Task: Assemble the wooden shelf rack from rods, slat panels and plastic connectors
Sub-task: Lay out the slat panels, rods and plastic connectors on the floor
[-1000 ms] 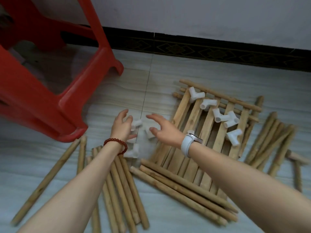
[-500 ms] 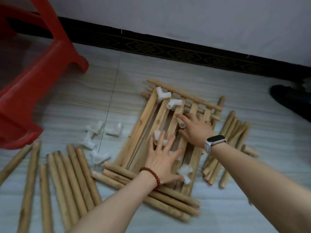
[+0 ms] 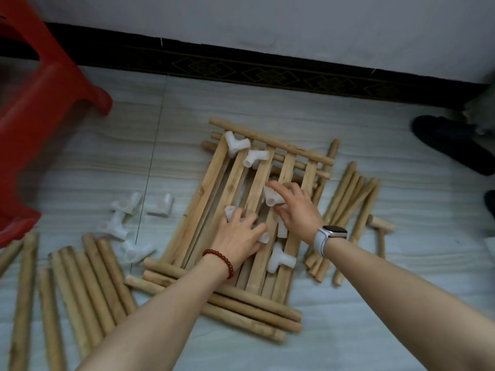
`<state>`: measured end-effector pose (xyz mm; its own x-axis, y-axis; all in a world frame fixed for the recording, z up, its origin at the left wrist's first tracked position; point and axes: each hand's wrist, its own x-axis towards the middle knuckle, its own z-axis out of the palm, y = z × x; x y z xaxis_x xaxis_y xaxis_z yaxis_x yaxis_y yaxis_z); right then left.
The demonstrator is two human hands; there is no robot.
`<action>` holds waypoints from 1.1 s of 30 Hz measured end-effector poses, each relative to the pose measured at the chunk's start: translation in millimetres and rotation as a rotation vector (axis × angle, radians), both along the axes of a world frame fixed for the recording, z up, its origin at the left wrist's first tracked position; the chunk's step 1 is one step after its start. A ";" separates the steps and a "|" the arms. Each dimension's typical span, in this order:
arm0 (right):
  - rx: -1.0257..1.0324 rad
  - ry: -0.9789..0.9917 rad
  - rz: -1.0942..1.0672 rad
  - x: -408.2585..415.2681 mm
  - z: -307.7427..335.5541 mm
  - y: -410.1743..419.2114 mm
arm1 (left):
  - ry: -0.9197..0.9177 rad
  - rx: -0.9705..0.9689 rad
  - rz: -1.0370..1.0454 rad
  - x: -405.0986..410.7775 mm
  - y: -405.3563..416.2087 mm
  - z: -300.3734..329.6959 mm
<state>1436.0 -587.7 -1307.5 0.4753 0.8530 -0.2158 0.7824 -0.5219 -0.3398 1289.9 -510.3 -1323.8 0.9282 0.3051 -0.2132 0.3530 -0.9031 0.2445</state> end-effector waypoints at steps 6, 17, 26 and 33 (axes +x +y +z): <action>0.132 0.184 -0.111 9.6 12.6 4.6 | -0.490 -0.118 0.300 -14.2 41.8 20.4; 0.274 0.499 0.026 -53.6 25.5 97.3 | -0.183 -0.213 0.666 -40.1 145.6 9.6; 0.240 0.666 0.096 -63.1 27.6 118.7 | -0.457 -0.127 0.844 -67.8 134.2 14.1; 0.026 0.161 0.121 -20.6 39.8 36.9 | -0.302 -0.066 0.466 -48.6 94.2 15.2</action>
